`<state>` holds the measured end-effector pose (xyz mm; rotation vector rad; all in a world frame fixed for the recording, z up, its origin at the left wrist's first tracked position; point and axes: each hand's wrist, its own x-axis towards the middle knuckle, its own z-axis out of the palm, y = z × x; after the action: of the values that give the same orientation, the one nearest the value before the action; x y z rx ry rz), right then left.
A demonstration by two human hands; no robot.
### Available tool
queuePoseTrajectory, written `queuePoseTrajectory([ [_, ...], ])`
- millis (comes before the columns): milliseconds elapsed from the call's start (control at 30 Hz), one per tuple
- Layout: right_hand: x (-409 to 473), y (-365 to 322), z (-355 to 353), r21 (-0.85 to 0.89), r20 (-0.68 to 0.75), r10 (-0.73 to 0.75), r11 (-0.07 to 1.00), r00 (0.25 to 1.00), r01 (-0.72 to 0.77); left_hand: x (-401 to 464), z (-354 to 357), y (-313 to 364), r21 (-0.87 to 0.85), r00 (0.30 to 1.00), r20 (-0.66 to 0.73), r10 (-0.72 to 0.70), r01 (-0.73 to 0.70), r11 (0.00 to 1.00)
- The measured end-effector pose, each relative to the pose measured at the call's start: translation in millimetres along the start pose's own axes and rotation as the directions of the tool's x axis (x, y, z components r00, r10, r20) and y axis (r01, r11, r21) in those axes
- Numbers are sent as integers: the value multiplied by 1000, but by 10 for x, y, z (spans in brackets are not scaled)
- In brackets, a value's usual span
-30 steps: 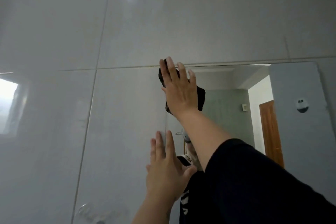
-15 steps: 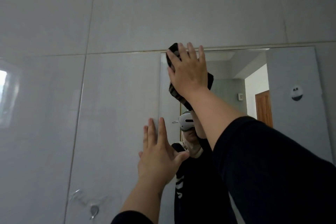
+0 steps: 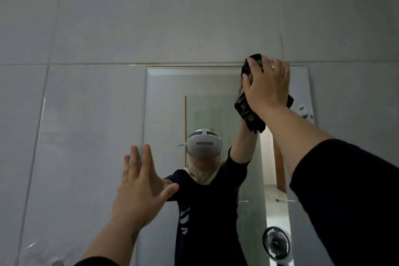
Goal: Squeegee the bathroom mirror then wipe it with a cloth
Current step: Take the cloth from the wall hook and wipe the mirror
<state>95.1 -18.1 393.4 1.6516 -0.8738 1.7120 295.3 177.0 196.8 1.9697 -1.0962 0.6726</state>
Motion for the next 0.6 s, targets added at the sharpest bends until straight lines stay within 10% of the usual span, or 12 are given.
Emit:
queuePoseTrajectory([
  [600,-730,773,23,236,24,317,920,948,-314,-3,-1,-20,18,998,48,-32,31,999],
])
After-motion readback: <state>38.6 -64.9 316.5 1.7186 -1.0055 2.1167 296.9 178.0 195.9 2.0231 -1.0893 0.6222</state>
